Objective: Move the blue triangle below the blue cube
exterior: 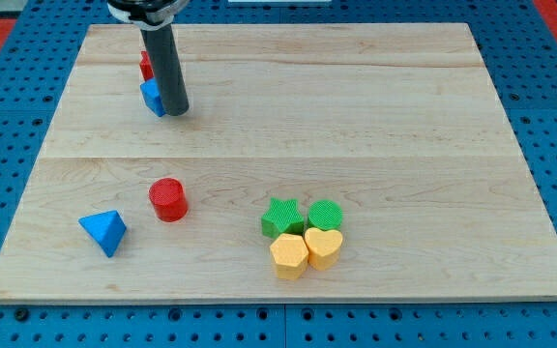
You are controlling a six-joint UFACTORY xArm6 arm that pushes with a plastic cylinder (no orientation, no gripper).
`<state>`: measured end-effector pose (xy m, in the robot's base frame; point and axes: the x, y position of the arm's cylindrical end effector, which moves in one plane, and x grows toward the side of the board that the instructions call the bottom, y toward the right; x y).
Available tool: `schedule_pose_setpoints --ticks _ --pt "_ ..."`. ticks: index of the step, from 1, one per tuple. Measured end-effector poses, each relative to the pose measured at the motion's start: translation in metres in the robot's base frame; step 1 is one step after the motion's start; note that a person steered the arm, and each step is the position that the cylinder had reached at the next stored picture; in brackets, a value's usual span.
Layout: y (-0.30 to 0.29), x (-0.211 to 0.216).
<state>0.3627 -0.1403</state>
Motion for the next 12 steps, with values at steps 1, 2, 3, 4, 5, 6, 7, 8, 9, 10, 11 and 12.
schedule_pose_setpoints --ticks 1,2,3,4,5,6,7,8,9,10,11,12 --pt "-0.014 0.000" --pt "-0.017 0.003" --pt "-0.053 0.040" --pt "-0.086 0.083" --pt "-0.101 0.130" --pt "-0.101 0.183" --pt "-0.098 0.229" --pt "-0.041 0.235" --pt "-0.007 0.221" --pt "-0.022 0.210" --pt "-0.056 0.201" --pt "-0.082 0.197"
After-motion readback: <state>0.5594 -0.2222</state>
